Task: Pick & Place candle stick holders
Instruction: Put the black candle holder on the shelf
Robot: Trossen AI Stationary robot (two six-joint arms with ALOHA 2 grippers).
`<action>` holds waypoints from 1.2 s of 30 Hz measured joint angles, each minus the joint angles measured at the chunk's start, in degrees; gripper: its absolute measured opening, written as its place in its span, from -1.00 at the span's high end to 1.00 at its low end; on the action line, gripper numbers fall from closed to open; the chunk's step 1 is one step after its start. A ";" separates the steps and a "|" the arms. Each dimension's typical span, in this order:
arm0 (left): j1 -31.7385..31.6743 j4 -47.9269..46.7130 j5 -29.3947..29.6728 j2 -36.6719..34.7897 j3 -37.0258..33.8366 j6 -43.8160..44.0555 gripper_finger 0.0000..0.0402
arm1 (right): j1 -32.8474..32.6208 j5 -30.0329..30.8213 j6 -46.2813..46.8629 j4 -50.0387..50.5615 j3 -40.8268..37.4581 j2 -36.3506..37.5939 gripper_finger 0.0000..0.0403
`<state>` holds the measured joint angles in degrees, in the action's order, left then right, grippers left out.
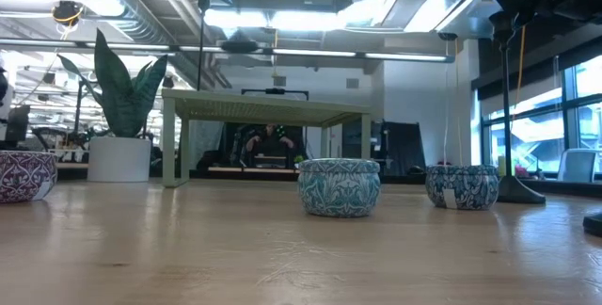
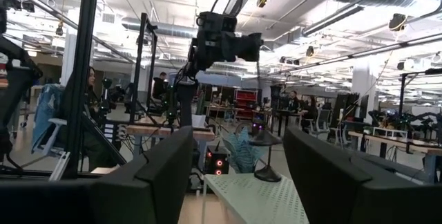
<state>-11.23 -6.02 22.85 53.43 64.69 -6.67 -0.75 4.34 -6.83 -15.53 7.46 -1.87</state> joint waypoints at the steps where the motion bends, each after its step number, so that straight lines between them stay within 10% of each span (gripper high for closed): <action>1: 0.24 -2.55 -0.17 -1.26 0.00 1.05 0.47 | 0.00 0.00 0.00 -0.02 0.00 0.02 -0.15; 7: 1.39 -8.41 -4.12 -5.45 -3.11 4.38 0.47 | 0.00 0.04 0.00 -0.05 0.00 0.01 -0.15; 17: 0.19 17.75 -2.76 -3.52 -18.47 0.03 0.47 | 0.01 0.13 -0.09 -2.05 0.00 0.01 -0.15; 36: -9.25 23.08 0.60 4.99 -19.32 3.54 0.47 | 0.02 0.13 -1.55 -2.38 0.00 0.00 -0.15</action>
<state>-20.48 17.06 23.44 58.42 45.36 -3.13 -0.73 4.47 -8.38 -17.91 7.46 -1.87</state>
